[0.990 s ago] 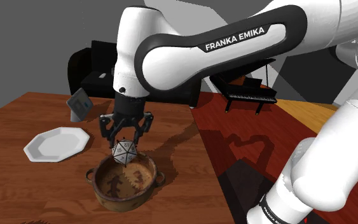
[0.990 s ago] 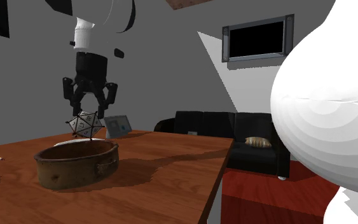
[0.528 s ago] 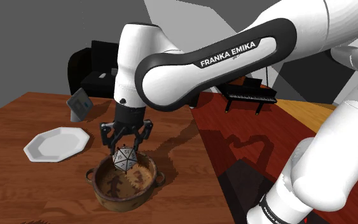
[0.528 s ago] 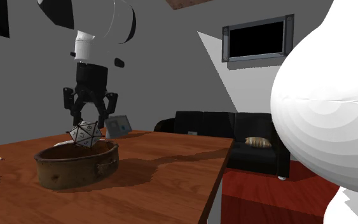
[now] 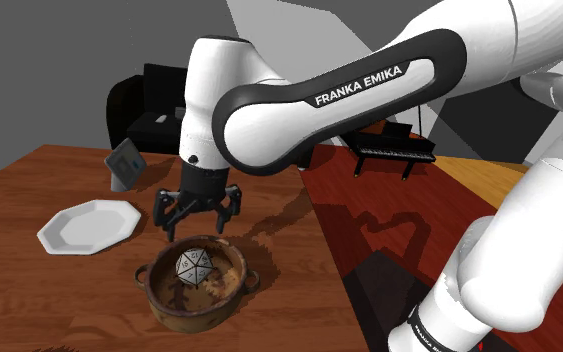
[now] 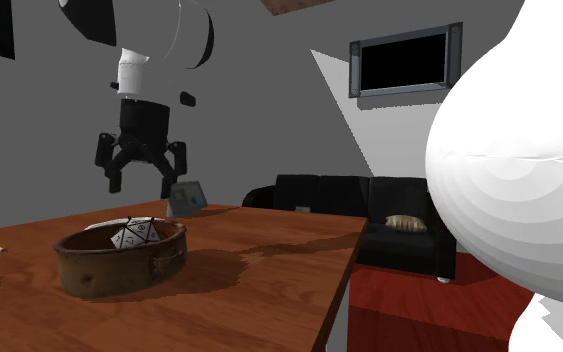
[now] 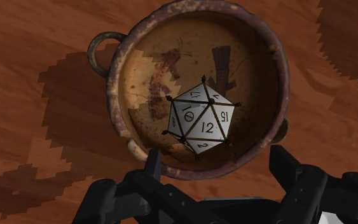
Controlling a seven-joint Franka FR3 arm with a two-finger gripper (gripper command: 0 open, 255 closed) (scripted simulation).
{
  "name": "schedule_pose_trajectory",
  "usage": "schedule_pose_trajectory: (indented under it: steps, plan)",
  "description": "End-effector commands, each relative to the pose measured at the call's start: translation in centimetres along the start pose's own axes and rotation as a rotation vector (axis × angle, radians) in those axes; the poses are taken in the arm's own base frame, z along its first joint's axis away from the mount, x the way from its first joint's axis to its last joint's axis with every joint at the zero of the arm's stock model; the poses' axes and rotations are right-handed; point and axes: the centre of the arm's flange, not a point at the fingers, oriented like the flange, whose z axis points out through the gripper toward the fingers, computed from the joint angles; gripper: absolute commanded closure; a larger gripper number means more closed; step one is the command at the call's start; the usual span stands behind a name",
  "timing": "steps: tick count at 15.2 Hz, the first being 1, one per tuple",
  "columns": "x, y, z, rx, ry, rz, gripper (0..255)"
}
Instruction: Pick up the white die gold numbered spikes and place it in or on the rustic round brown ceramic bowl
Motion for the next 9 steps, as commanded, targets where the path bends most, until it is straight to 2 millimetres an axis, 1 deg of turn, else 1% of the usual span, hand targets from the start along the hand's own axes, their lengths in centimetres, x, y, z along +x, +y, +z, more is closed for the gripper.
schedule_pose_trajectory:
  steps: [1,2,5,6,9]
  plan:
    - [0.0,0.0,0.0,0.000,0.000,0.000,0]
    - [0.0,0.0,0.0,0.000,0.000,0.000,0]
    - [0.0,0.0,-4.0,0.000,0.000,0.000,0]
    - [0.0,0.0,-5.0,0.000,0.000,0.000,0]
    - [0.0,0.0,-5.0,0.000,0.000,0.000,0]
